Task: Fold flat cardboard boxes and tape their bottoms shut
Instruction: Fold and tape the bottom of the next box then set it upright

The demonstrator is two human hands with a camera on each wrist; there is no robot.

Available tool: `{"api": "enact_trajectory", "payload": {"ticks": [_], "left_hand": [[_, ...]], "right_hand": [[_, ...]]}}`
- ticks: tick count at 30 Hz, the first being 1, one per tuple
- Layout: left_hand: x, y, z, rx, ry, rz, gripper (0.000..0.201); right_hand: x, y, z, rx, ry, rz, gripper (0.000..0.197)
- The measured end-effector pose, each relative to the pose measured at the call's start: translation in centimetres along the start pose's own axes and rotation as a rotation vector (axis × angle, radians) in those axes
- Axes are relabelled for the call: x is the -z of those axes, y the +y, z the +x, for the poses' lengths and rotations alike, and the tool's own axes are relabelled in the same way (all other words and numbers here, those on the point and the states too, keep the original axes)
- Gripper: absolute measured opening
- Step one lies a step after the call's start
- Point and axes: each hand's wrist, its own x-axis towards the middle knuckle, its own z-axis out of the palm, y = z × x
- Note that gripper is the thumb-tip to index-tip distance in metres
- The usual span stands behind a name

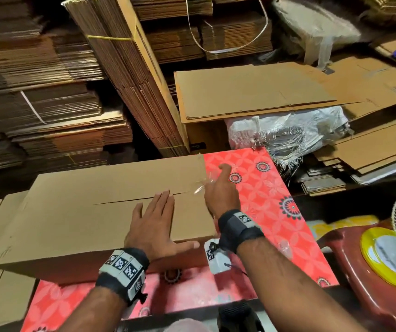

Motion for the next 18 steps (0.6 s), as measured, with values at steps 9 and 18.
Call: {"api": "enact_trajectory", "payload": {"ticks": [9, 18], "left_hand": [[0.3, -6.6, -1.9, 0.02, -0.029, -0.009, 0.149], [0.3, -0.3, 0.5, -0.024, -0.077, -0.042, 0.146]], "right_hand": [[8.3, 13.2, 4.7, -0.465, 0.153, 0.741, 0.023], [7.2, 21.3, 0.3, -0.119, -0.039, -0.286, 0.04]]}}
